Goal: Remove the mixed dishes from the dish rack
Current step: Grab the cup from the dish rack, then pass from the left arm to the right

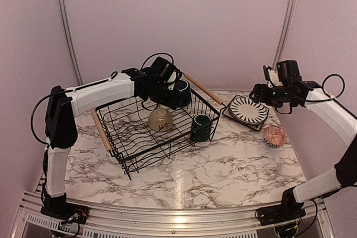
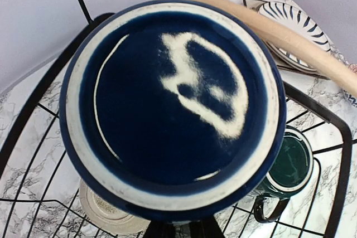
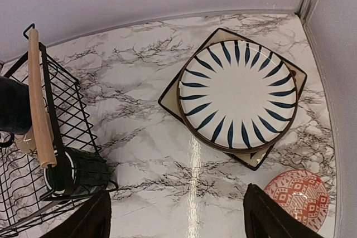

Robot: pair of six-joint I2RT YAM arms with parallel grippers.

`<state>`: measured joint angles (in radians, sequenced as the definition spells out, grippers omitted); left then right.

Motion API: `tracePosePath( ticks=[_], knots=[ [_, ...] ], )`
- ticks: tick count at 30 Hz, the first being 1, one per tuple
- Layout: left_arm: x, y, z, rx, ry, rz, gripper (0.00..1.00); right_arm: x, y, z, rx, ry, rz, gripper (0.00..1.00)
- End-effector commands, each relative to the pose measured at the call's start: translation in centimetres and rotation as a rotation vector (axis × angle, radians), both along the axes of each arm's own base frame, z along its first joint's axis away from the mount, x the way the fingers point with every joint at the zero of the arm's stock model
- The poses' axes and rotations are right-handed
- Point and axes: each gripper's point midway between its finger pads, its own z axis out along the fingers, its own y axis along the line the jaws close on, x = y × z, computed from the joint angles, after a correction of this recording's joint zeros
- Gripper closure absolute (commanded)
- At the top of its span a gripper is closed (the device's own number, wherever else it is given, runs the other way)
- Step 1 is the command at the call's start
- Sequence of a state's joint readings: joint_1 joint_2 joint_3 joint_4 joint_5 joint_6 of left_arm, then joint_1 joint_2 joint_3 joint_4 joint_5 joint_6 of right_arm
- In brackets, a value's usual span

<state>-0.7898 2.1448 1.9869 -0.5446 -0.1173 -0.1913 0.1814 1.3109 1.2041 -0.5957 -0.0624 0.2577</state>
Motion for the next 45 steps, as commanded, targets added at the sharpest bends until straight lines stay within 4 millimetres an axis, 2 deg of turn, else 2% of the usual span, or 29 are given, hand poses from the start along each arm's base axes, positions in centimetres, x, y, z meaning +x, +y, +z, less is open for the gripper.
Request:
tracePosePath(
  ticks=[1, 3, 7, 10, 13, 17, 19, 21, 26, 30, 35, 45],
  knots=[
    [0.2, 1.0, 9.2, -0.159, -0.173, 0.037, 1.0, 0.8, 1.5, 3.4, 0.054, -0.088, 0.034, 0.22],
    [-0.5, 1.8, 11.9, -0.231, -0.199, 0.038, 1.0, 0.9, 2.6, 4.7, 0.088, -0.122, 0.067, 0.21],
    [-2.7, 2.4, 16.2, -0.429, -0.208, -0.019, 1.0, 1.1, 6.7, 7.9, 0.171, -0.205, 0.181, 0.21],
    [-4.6, 2.2, 19.1, -0.582, -0.201, -0.087, 1.0, 0.8, 10.4, 10.9, 0.25, -0.288, 0.295, 0.2],
    [-6.4, 2.0, 21.7, -0.742, -0.191, -0.163, 1.0, -0.9, 15.0, 14.2, 0.371, -0.381, 0.468, 0.18],
    [-8.3, 2.1, 24.1, -0.967, -0.155, -0.25, 1.0, -3.6, 20.1, 17.8, 0.549, -0.466, 0.674, 0.16],
    [-9.1, 2.1, 24.9, -1.057, -0.13, -0.296, 1.0, -4.8, 22.0, 18.8, 0.613, -0.485, 0.752, 0.15],
    [-9.9, 2.0, 25.6, -1.147, -0.1, -0.348, 1.0, -5.2, 23.8, 18.8, 0.649, -0.475, 0.791, 0.14],
    [-10.6, 1.5, 25.5, -1.289, -0.017, -0.412, 1.0, -6.5, 26.9, 18.8, 0.711, -0.459, 0.859, 0.14],
    [-10.6, 1.0, 24.6, -1.347, 0.047, -0.432, 1.0, -6.9, 28.0, 18.9, 0.75, -0.454, 0.894, 0.15],
    [-10.0, 0.5, 22.6, -1.338, 0.093, -0.403, 1.0, -7.1, 28.0, 19.5, 0.773, -0.482, 0.897, 0.3],
    [-10.6, -0.2, 21.5, -1.331, 0.137, -0.443, 1.0, -6.5, 27.7, 19.4, 0.765, -0.503, 0.854, 0.59]
  ],
)
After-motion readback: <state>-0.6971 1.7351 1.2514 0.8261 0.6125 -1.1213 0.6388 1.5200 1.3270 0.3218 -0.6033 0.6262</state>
